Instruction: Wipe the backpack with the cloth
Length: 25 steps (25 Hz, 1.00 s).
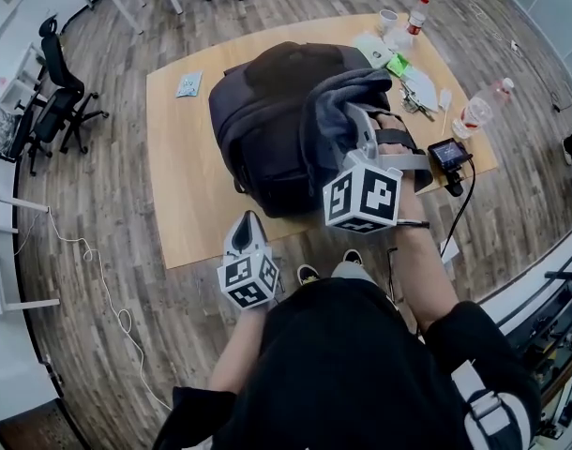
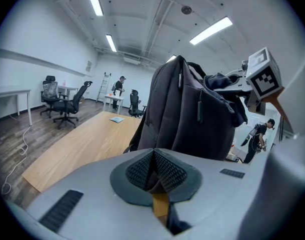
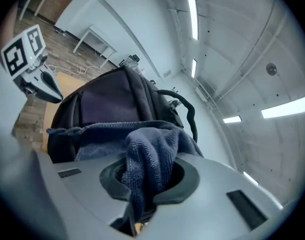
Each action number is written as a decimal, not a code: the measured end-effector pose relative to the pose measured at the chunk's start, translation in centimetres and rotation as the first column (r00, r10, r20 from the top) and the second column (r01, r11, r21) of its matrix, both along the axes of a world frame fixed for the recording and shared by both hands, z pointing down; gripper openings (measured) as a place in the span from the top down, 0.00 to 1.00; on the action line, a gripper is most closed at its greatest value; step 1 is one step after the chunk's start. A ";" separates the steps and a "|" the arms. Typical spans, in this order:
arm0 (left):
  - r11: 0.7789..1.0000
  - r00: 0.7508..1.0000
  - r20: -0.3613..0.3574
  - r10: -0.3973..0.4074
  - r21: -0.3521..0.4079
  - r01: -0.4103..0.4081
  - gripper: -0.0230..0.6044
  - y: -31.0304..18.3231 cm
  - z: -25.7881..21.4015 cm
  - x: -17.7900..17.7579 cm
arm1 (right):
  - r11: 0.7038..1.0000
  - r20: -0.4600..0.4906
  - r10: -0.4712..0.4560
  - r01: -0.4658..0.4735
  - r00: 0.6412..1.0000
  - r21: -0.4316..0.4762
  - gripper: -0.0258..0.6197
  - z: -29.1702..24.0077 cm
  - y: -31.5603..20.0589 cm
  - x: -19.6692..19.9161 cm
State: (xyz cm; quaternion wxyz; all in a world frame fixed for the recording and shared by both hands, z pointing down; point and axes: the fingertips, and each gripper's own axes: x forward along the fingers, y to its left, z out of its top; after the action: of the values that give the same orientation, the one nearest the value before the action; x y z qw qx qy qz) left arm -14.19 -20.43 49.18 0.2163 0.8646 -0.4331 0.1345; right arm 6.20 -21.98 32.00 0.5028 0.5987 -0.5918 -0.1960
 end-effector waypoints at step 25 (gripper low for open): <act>1.000 1.000 0.007 0.002 -0.007 -0.002 0.94 0.2 0.0 0.4 | 0.980 -0.061 0.073 -0.082 0.996 -0.179 0.53 -2.5 4.8 1.2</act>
State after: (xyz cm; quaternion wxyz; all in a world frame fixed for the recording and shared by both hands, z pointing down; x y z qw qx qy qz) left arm -13.74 -20.27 49.16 0.2176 0.8637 -0.4328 0.1393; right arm 7.40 -17.16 29.54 0.5782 0.5677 -0.5696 -0.1378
